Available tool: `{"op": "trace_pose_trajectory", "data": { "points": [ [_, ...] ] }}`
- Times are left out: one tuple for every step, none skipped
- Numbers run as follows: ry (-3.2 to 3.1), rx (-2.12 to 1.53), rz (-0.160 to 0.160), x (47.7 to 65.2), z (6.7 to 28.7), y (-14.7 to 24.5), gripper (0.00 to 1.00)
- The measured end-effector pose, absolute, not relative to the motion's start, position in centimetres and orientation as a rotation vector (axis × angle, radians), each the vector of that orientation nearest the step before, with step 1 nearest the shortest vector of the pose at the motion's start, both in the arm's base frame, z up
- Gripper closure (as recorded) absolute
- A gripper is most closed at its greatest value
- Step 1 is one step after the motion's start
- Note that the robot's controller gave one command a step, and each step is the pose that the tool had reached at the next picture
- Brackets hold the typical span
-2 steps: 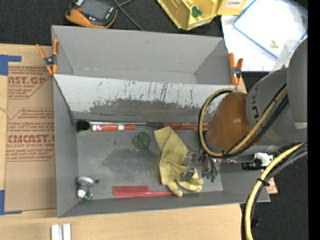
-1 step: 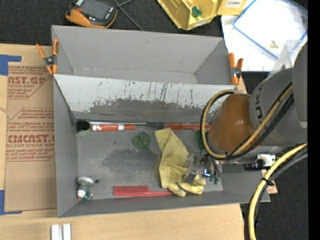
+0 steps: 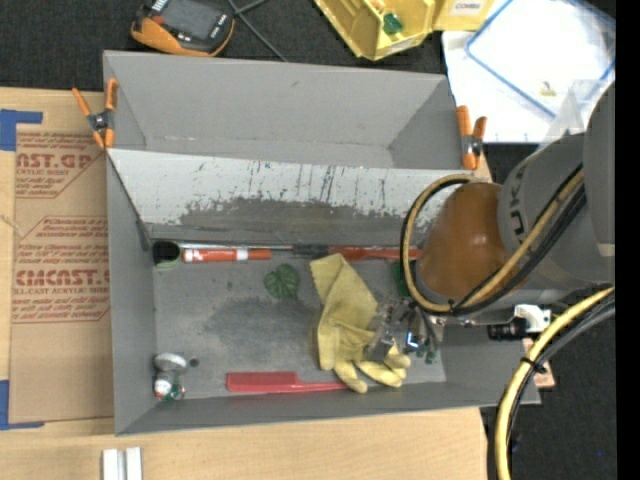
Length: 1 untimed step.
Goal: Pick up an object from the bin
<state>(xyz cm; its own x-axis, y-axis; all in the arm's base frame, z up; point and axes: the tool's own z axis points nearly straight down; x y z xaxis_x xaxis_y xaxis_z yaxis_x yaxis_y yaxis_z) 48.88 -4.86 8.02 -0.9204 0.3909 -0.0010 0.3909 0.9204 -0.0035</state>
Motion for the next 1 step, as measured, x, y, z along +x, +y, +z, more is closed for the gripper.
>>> {"op": "trace_pose_trajectory", "data": {
  "points": [
    [3.099,0.520,-0.009,48.28,8.34,-6.04,1.00]
  ]
}}
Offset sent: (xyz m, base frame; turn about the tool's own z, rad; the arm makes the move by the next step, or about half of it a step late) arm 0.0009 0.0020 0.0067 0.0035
